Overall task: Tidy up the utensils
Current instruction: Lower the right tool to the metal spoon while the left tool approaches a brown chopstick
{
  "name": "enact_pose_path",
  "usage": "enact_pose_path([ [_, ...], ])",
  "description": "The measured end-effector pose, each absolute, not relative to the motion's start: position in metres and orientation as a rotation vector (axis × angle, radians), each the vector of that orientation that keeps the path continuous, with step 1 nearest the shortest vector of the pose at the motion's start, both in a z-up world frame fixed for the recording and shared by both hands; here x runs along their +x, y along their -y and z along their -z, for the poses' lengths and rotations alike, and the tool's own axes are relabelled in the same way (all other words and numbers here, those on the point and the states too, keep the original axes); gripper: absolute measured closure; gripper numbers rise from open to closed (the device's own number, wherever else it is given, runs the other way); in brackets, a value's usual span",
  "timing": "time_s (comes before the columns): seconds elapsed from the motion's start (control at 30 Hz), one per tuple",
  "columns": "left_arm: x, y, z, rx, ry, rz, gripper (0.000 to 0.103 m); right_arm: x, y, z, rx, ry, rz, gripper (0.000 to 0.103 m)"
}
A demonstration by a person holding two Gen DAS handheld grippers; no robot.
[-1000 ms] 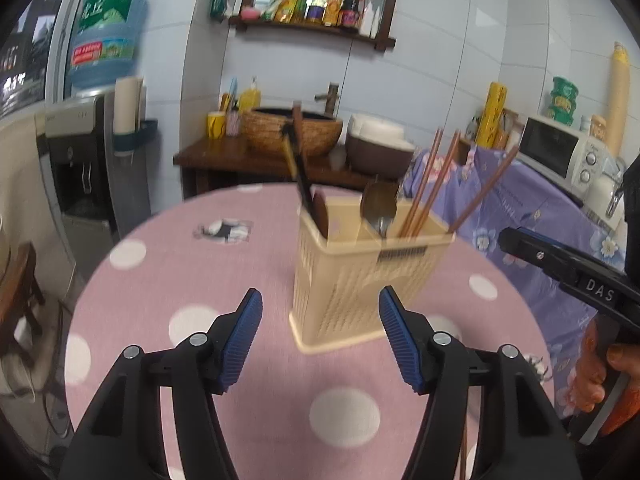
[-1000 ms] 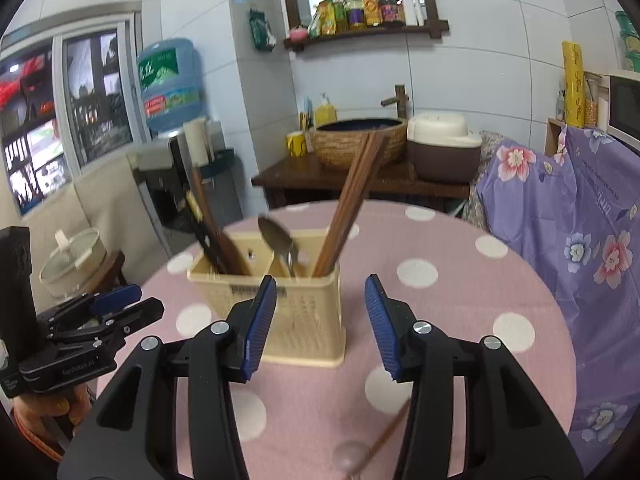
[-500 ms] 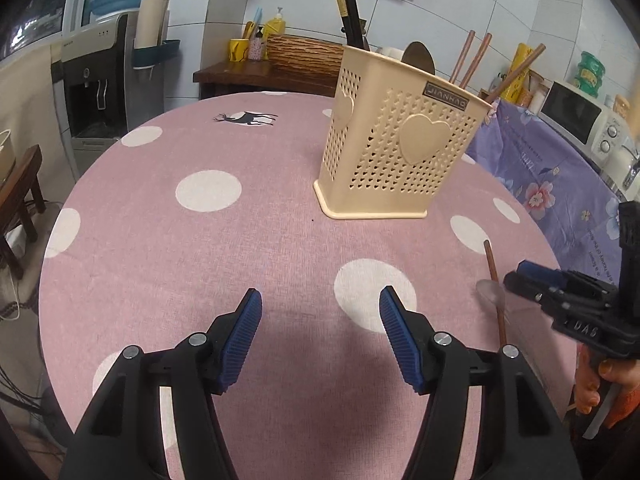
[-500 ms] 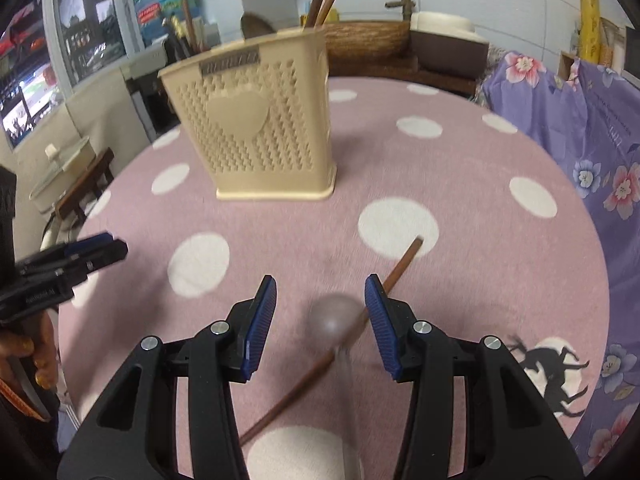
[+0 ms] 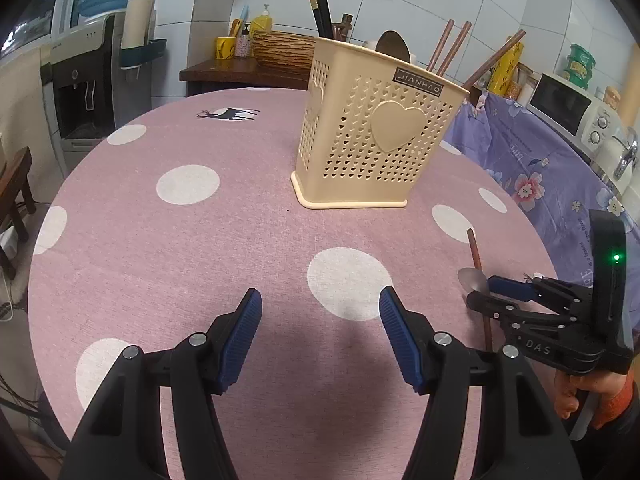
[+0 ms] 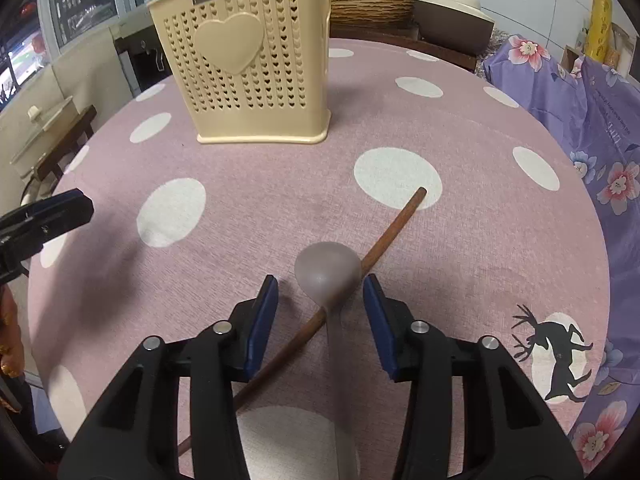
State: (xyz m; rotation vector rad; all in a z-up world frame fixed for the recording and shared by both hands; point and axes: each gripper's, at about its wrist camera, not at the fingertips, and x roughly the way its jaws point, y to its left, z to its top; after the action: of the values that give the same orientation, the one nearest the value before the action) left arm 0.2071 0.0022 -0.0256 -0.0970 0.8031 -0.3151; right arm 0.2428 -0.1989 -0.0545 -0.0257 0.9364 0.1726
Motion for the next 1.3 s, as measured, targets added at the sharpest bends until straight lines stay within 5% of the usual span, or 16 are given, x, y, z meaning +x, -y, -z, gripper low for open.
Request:
enact_pose_path([
  [0.4, 0.206, 0.012, 0.030, -0.083, -0.824, 0.347, 0.042, 0.237, 0.209, 0.049, 0.062, -0.900, -0.172, 0.094],
  [0.67, 0.206, 0.027, 0.035, -0.066, -0.846, 0.384, 0.042, 0.220, 0.250, 0.035, 0.260, -0.796, -0.126, 0.095],
  [1.13, 0.207, 0.057, 0.036, -0.018, -0.862, 0.440, 0.042, 0.220, 0.281, 0.047, 0.173, -0.804, 0.059, 0.094],
  [1.3, 0.212, 0.077, 0.040, 0.021, -0.890, 0.482, 0.042, 0.218, 0.290, 0.048, 0.200, -0.802, 0.065, 0.078],
])
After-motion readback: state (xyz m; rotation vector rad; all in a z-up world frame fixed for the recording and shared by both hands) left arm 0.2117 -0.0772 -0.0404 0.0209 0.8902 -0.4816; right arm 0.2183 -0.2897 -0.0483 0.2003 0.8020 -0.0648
